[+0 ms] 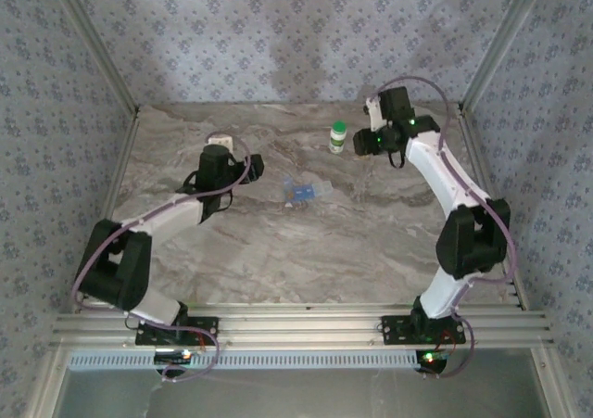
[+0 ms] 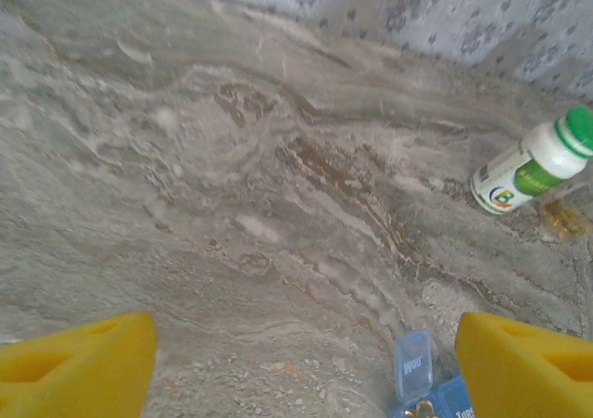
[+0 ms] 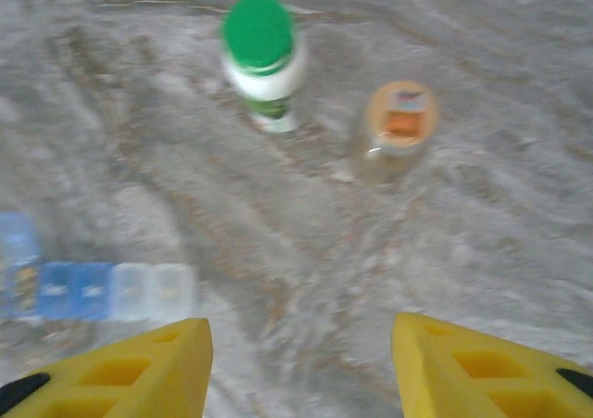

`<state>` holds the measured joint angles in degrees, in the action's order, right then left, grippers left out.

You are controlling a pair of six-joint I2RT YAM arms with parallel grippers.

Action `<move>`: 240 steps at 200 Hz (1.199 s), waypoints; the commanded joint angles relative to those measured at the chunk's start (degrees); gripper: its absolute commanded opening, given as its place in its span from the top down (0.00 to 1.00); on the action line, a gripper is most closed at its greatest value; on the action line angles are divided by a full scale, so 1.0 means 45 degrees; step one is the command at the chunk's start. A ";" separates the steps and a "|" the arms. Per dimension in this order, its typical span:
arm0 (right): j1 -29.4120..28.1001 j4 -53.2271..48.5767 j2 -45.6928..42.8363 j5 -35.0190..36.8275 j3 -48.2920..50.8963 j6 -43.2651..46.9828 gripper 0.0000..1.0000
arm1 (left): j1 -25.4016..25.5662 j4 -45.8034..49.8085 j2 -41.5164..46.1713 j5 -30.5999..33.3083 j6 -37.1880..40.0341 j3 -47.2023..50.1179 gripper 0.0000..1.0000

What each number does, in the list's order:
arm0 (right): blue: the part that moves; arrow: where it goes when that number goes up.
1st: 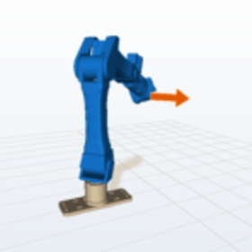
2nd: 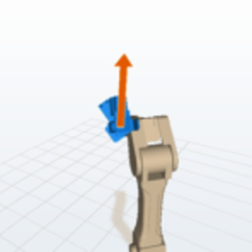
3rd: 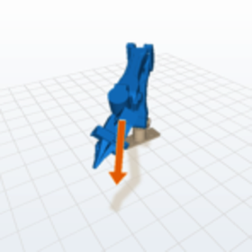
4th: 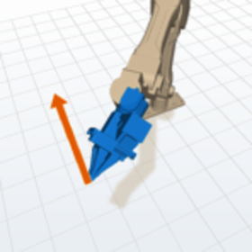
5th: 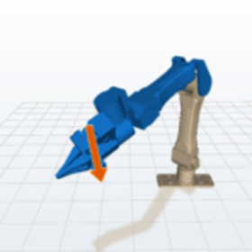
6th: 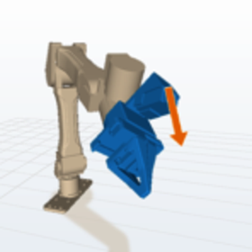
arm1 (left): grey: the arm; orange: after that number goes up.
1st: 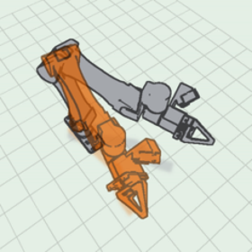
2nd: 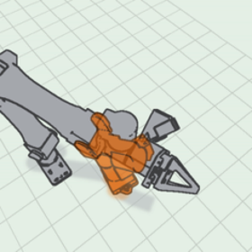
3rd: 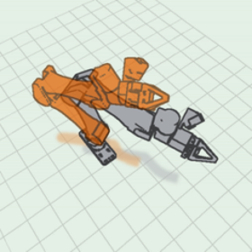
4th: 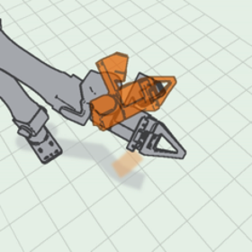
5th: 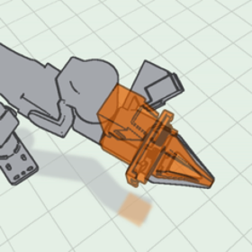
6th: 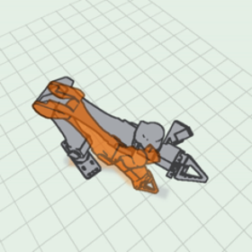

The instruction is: Sort the pills into containers

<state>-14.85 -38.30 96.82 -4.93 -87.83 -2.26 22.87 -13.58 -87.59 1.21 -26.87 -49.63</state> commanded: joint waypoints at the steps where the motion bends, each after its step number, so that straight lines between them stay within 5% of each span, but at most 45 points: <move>1: -0.0487 0.1793 0.0091 -0.1234 0.1283 -0.1223 0.46 | -0.0101 0.1328 -0.0811 -0.0753 -0.0418 -0.1182 0.19; 102: -0.1537 0.1872 0.3718 -0.1650 0.0755 0.0065 0.45 | -0.0316 0.3193 -0.4196 -0.2461 -0.1264 -0.4278 0.33; 240: -0.1714 0.1271 0.5040 -0.2214 0.0316 0.0444 0.49 | -0.0191 0.4425 -0.6077 -0.3484 -0.1528 -0.6061 0.42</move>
<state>-22.44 -29.71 117.45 -14.00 -84.79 -1.43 21.74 4.62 -113.84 -12.47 -33.12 -75.31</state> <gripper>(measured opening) 0.523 0.585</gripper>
